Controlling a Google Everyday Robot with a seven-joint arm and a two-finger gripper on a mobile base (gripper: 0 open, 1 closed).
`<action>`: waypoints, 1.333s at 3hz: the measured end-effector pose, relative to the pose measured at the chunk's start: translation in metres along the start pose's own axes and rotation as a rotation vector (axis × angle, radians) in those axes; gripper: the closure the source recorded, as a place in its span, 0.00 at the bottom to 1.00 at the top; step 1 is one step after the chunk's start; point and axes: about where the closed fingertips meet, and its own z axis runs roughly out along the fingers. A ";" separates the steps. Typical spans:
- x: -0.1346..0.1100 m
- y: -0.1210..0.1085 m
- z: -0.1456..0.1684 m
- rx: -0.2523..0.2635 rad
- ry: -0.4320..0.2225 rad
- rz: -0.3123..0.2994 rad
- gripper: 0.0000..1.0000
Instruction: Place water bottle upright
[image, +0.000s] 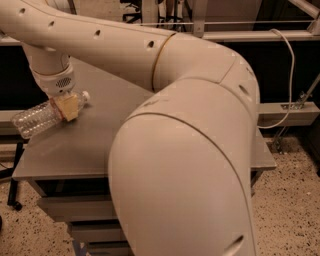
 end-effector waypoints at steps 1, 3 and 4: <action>0.036 -0.015 -0.031 0.072 0.082 -0.096 1.00; 0.152 -0.050 -0.093 0.290 0.140 -0.269 1.00; 0.184 -0.047 -0.109 0.392 0.132 -0.373 1.00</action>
Offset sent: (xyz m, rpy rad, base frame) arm 0.1595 -0.0943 0.1417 0.0250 -0.4478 0.5057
